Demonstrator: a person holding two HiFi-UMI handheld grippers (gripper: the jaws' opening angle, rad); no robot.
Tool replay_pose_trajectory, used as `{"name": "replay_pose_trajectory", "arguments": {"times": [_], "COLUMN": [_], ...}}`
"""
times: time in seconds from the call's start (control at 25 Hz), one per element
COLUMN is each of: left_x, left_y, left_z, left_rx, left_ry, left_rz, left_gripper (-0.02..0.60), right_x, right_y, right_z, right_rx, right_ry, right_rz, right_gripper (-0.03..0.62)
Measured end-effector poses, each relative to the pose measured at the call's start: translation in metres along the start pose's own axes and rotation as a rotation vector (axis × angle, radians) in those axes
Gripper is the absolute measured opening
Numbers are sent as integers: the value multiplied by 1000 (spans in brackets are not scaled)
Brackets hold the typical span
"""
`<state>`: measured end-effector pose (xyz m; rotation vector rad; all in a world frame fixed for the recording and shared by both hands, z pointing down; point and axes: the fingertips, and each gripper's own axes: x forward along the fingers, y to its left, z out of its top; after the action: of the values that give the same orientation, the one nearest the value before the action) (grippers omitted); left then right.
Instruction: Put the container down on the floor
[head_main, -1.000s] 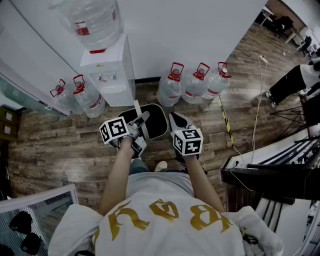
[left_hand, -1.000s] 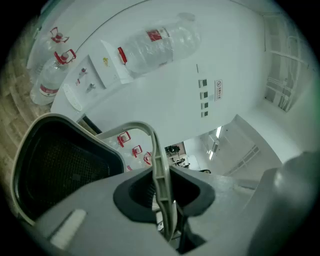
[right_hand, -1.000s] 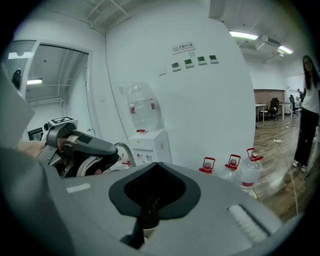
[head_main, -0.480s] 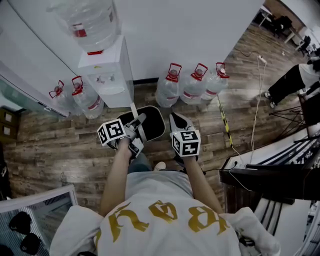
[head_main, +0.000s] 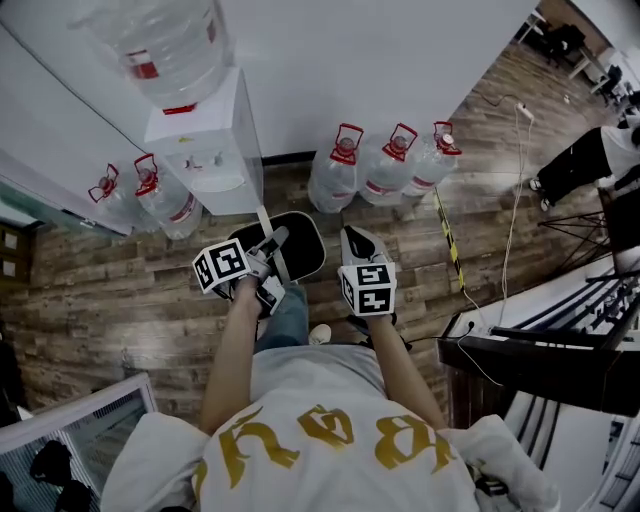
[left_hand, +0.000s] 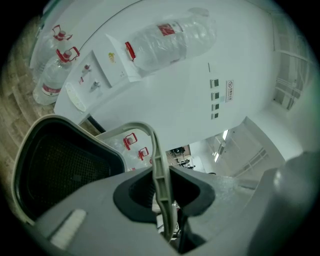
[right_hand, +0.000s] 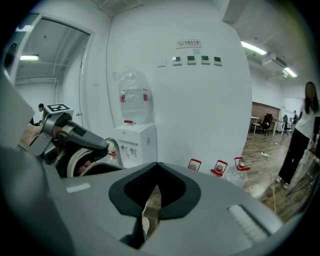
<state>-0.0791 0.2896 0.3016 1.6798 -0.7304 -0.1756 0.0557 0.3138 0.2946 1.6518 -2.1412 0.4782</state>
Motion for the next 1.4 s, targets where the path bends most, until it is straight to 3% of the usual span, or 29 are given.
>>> {"name": "replay_pose_trajectory", "arguments": {"times": [0.36,0.8,1.12,1.4], "left_x": [71,159,196,214], "left_y": [32,32,24,31], "left_z": [74,164,199,206], "left_rx": [-34,-13,-23,-57], "left_ry": [33,138,153,149], "left_rz": [11,-52,-87,-80], "left_gripper": [68,68,66,66], "right_x": [103,211,231,251], "right_y": [-24,-41,-72,-79], "right_z": [23,79,112,115], "right_rx": [18,37,98,108], "right_ry": [65,99,66,83], "right_rz": [1,-31,-89,-66], "right_gripper": [28,28,28,27]}}
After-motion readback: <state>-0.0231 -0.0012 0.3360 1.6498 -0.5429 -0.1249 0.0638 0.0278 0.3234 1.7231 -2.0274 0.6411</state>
